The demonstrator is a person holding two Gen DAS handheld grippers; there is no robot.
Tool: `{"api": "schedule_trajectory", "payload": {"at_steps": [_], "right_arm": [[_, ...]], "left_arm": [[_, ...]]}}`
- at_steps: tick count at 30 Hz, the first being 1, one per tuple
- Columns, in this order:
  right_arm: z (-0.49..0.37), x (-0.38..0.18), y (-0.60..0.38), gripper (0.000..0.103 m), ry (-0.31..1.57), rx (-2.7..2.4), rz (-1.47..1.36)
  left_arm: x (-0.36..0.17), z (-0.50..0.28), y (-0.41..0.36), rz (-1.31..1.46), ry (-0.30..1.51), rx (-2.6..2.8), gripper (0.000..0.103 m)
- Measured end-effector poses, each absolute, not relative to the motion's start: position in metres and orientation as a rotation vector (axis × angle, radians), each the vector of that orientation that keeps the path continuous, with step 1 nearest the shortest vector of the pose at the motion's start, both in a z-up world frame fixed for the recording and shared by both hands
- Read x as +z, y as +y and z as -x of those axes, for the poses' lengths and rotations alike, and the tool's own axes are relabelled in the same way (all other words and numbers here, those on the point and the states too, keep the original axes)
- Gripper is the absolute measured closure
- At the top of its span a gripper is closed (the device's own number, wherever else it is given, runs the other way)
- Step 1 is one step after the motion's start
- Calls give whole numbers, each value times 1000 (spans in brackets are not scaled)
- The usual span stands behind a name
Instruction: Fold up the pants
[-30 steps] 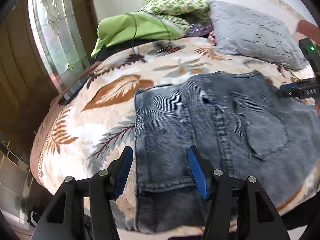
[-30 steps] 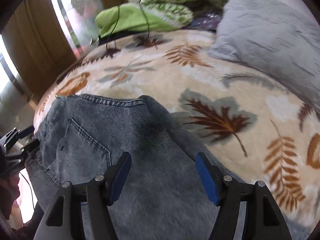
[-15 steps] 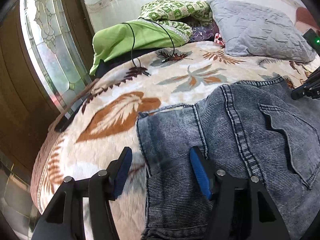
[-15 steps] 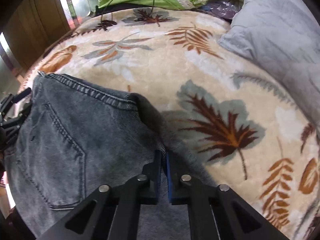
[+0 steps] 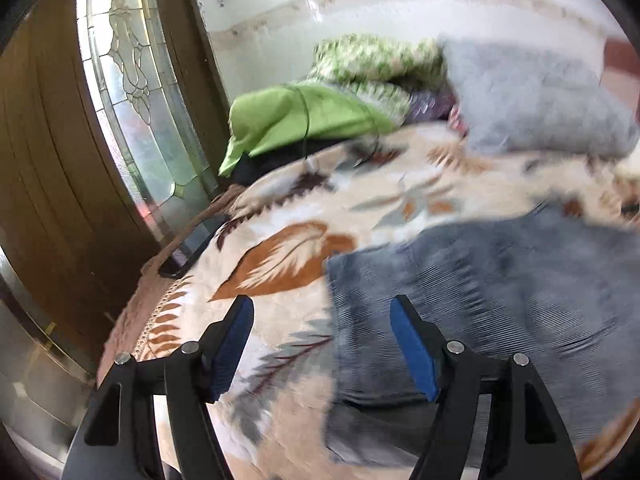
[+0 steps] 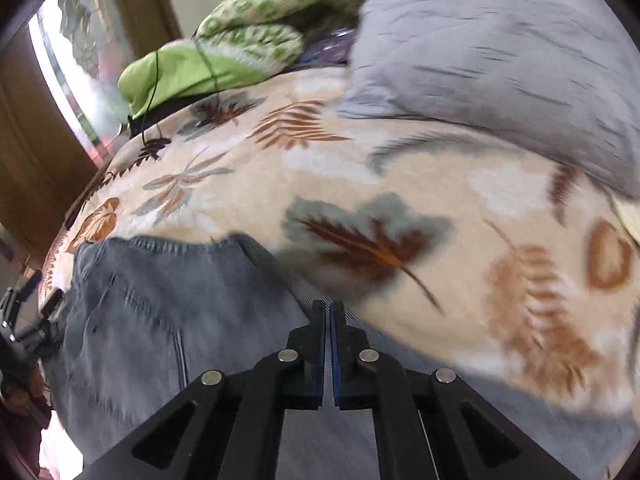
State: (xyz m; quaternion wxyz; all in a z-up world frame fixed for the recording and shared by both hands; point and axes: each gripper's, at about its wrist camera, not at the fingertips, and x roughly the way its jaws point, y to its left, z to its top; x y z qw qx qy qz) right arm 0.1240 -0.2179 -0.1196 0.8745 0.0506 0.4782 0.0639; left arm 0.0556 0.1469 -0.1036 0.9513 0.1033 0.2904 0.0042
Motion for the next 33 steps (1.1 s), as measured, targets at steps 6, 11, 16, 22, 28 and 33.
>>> {"api": "schedule_trajectory", "payload": {"at_steps": [6,11,16,22,28,33], "right_arm": [[-38,-106,-331,99,982,-88,-236],[19,-110,-406,99,971,-194,-411],[20,-118,-424,99,941,-180,-484],[-23,-142,-422,99,990,-169,-494],[-54,-174,-424,99,1052,-199,-481],[-36,-157,-438,99,990,-160,-562]], "left_arm": [[-86,-39,78,-149,663,-252,31],[-104,-32,2,-171,779,-406,31],[-128,-43,-36,-200,903,-391,31],[-153,-47,-43,-232,961,-329,27],[-161,-41,-51,-280,953,-358,2],[-161,-36,-52,-309,957,-358,0]]}}
